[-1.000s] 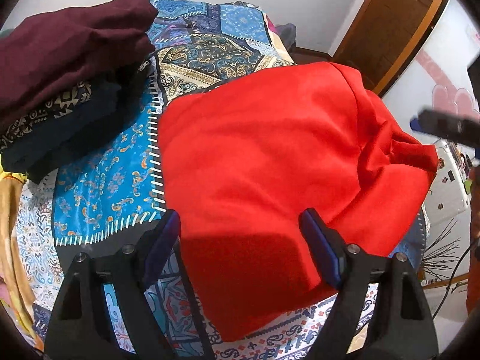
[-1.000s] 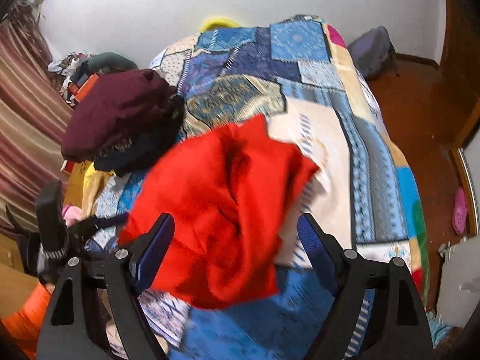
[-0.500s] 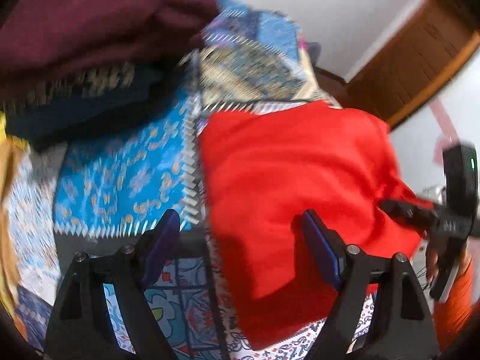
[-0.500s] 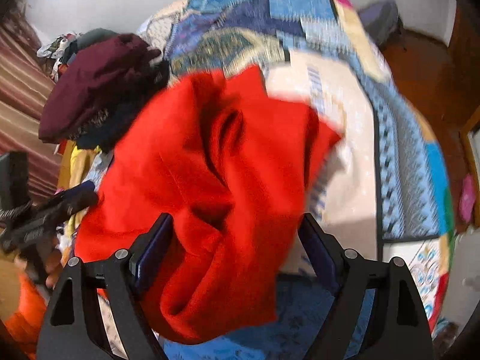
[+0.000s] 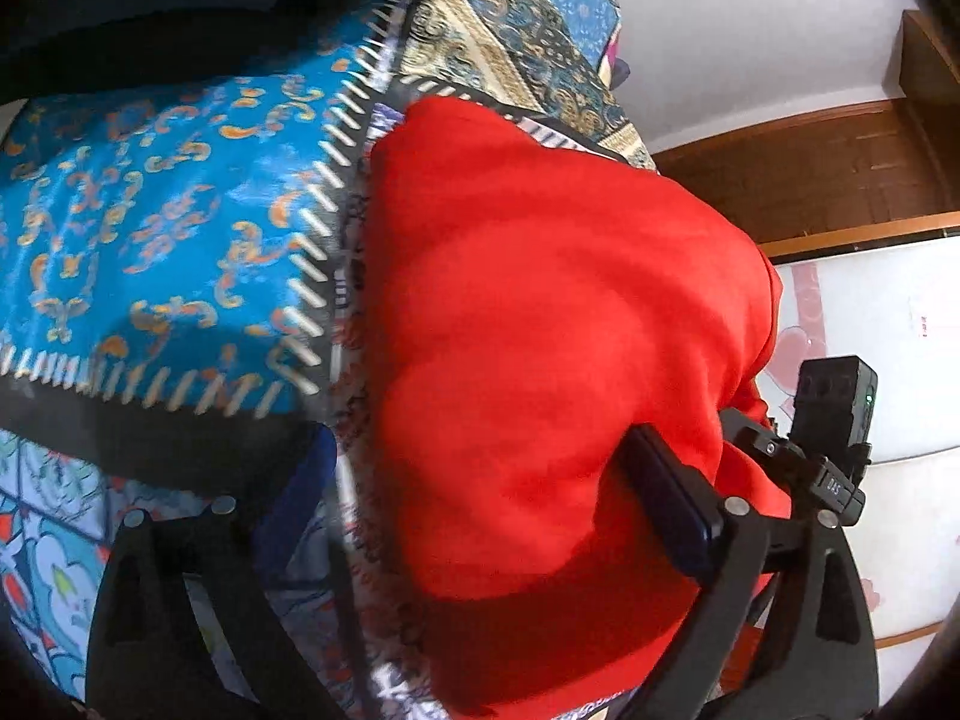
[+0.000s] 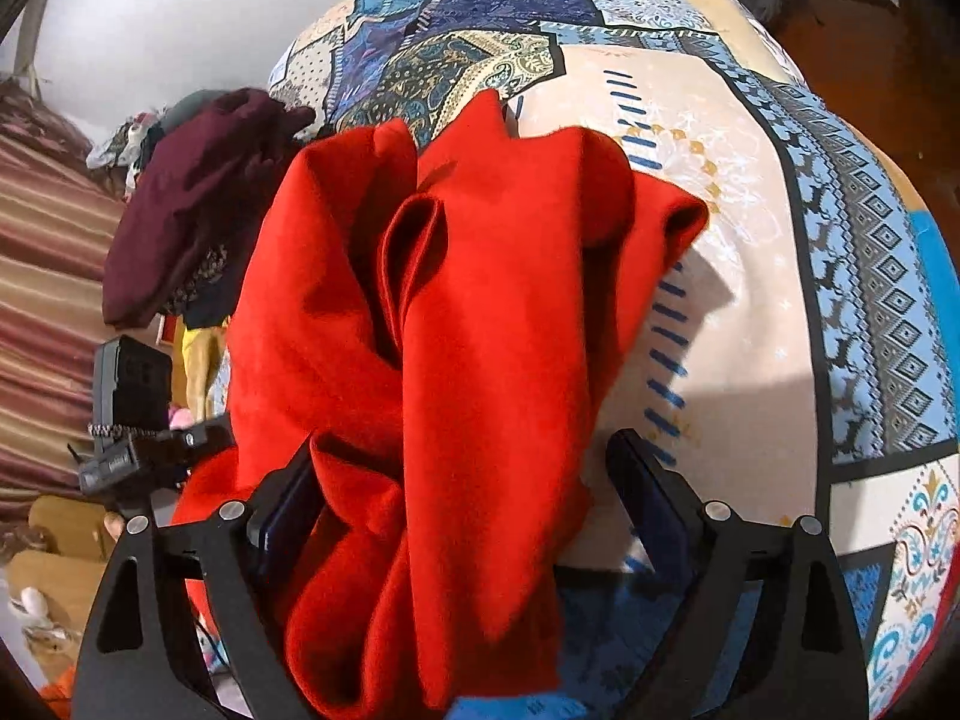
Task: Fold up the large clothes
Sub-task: 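Grasp the red jacket bundle with both tools and lift it, then place the red bundle on top of the maroon clothes stack, release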
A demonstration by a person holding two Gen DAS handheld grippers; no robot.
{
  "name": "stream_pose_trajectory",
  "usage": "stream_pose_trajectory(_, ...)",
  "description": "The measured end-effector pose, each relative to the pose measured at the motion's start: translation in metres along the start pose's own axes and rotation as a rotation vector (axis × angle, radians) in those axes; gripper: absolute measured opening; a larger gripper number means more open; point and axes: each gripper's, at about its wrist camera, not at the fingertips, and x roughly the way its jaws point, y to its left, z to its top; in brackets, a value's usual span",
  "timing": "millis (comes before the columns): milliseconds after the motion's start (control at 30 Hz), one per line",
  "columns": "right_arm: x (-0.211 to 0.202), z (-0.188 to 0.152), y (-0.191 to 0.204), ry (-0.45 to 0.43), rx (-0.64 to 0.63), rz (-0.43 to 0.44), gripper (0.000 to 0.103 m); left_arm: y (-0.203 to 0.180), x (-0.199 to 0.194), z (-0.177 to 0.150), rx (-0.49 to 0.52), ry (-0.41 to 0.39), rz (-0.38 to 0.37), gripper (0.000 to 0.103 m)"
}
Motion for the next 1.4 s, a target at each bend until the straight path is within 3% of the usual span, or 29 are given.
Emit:
stream_pose_trajectory(100, -0.002, 0.002, -0.003, -0.021, 0.029, 0.037, 0.082, -0.007, 0.011, 0.002, -0.002, 0.02, -0.029, 0.095)
stream_pose_trajectory(167, -0.004, 0.002, -0.003, -0.025, 0.047, 0.069, 0.065, -0.014, 0.009, 0.002, 0.016, 0.002, -0.007, 0.089)
stream_pose_trajectory(267, -0.007, 0.0, -0.002, -0.027, 0.054, 0.093, 0.042, -0.026, 0.002, -0.001, 0.075, -0.028, 0.03, 0.074)
stream_pose_trajectory(367, -0.012, -0.001, 0.0, -0.024, 0.079, 0.134, 0.033, -0.035, -0.008, -0.003, 0.108, -0.05, 0.039, 0.058)
stream_pose_trajectory(433, -0.017, 0.001, 0.003, -0.036, 0.097, 0.159, 0.031, -0.041, -0.017, -0.002, 0.118, -0.066, 0.036, 0.048)
stream_pose_trajectory(533, -0.026, 0.004, 0.015, -0.058, 0.079, 0.165, 0.029, -0.048, -0.036, 0.0, 0.142, -0.095, 0.037, 0.044)
stream_pose_trajectory(800, -0.064, 0.028, 0.072, -0.168, -0.02, 0.179, 0.028, -0.105, -0.125, 0.015, 0.316, -0.249, 0.068, 0.043)
stream_pose_trajectory(1033, -0.101, 0.072, 0.162, -0.312, -0.168, 0.236, 0.028, -0.137, -0.23, 0.048, 0.402, -0.43, 0.079, 0.043)
stream_pose_trajectory(1233, -0.087, 0.118, 0.242, -0.372, -0.268, 0.306, 0.028, -0.128, -0.315, 0.08, 0.426, -0.562, 0.145, 0.043)
stream_pose_trajectory(1400, -0.05, 0.152, 0.297, -0.407, -0.375, 0.273, 0.028, -0.101, -0.355, 0.119, 0.413, -0.621, 0.213, 0.043)
